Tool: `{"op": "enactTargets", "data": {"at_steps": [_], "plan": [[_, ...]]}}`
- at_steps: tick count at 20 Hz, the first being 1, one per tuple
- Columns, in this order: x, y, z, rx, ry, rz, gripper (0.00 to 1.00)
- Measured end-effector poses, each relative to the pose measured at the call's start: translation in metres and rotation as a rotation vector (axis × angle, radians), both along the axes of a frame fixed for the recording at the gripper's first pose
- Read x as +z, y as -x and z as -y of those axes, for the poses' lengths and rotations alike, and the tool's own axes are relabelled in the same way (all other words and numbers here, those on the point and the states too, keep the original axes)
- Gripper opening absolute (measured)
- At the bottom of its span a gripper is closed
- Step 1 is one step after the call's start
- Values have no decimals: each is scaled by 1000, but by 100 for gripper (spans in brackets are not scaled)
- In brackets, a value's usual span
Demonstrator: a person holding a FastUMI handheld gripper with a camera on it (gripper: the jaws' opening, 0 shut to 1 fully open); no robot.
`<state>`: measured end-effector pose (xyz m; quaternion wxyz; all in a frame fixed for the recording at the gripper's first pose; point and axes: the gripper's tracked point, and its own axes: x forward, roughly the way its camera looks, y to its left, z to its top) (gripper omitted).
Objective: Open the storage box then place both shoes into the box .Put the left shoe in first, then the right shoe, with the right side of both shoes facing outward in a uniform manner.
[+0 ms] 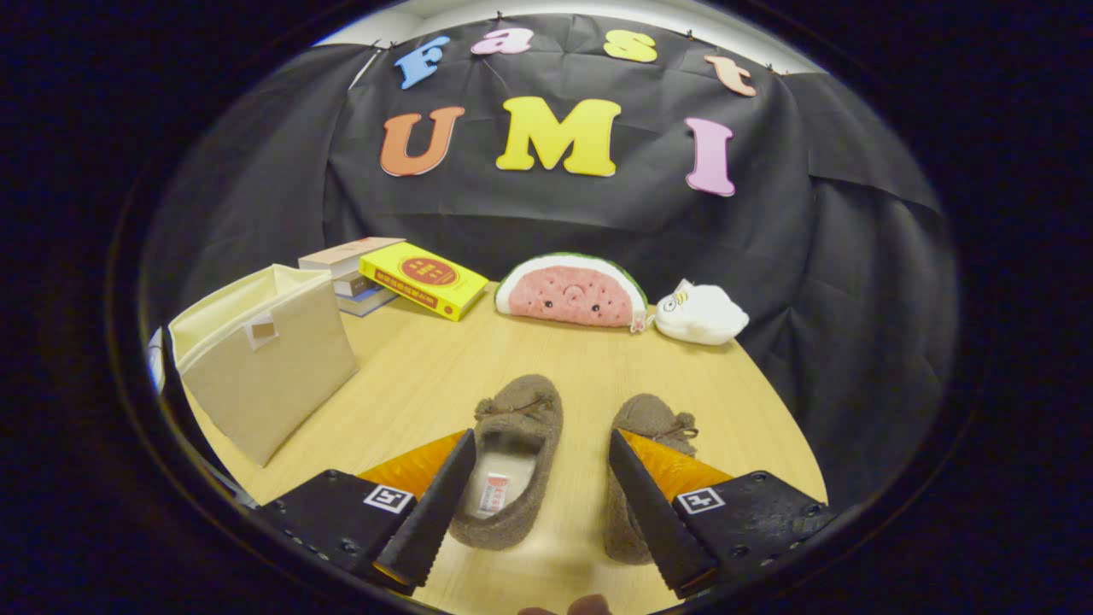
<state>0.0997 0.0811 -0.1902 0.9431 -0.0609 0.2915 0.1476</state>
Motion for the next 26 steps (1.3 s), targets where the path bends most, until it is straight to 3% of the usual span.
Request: {"op": "enactTargets", "data": {"at_steps": [7, 11, 13, 15, 18, 19, 20, 22, 23, 24, 26], "plan": [[-43, -18, -12, 31, 49, -188, 96], [-63, -30, -19, 3, 35, -287, 94], [-73, -35, -20, -20, 13, -333, 86], [-82, -35, -25, -37, -30, -385, 72], [-84, -36, -29, -38, -41, -402, 42], [-84, -36, -29, -37, -34, -401, 42], [-86, -41, -22, -78, -10, -395, 31], [-83, -40, -21, -84, -50, -411, 10], [-79, -44, -21, -96, -78, -414, 10], [-81, -40, -22, -100, -115, -426, 1], [-83, -40, -22, -124, -198, -475, 0]]}}
